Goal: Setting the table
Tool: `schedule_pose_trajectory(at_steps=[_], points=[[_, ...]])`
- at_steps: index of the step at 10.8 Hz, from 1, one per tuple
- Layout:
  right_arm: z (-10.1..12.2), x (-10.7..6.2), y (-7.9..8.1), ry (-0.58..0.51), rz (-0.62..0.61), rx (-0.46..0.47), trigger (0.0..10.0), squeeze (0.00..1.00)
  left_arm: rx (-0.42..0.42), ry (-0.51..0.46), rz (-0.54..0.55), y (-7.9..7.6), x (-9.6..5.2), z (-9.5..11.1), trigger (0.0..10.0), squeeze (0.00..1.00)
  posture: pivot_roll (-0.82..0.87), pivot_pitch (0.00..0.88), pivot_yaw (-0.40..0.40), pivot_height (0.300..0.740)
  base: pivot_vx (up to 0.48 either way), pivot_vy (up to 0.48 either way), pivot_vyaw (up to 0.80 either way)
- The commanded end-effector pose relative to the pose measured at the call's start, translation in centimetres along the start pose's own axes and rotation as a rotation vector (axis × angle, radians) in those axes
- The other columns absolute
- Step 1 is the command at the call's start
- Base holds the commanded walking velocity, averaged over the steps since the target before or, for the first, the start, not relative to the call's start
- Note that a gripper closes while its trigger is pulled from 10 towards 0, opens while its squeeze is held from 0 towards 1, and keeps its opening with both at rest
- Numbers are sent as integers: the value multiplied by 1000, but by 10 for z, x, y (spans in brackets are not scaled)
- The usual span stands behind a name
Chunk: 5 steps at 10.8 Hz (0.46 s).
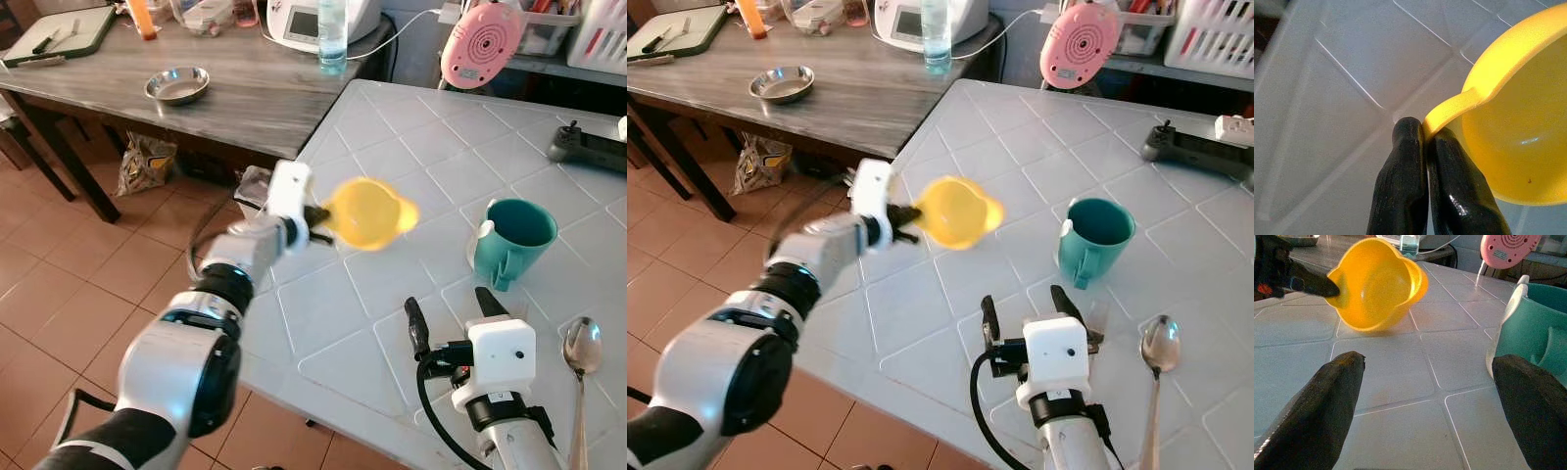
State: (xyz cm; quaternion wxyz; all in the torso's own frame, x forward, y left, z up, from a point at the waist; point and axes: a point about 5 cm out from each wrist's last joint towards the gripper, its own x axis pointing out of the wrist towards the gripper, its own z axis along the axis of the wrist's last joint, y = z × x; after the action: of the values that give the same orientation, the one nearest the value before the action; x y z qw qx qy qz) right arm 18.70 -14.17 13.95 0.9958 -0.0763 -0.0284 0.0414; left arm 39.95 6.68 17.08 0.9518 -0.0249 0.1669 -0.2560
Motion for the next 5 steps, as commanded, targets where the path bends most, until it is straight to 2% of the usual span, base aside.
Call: schedule_pose_trajectory(at_steps=[1,4,5], points=[[-2,0,1,2,-2,1,10000,0,24,-29,10,4,-3,10,0,0,-35,109,84,740,0,0,0],[-3,3,1,-2,-5,1,10000,0,53,-63,22,13,-8,19,0,0,-18,105,77,740,0,0,0],[-2,5,0,-9,-9,3,10000,0,100,-169,68,20,-14,32,0,0,-15,104,76,740,0,0,0]])
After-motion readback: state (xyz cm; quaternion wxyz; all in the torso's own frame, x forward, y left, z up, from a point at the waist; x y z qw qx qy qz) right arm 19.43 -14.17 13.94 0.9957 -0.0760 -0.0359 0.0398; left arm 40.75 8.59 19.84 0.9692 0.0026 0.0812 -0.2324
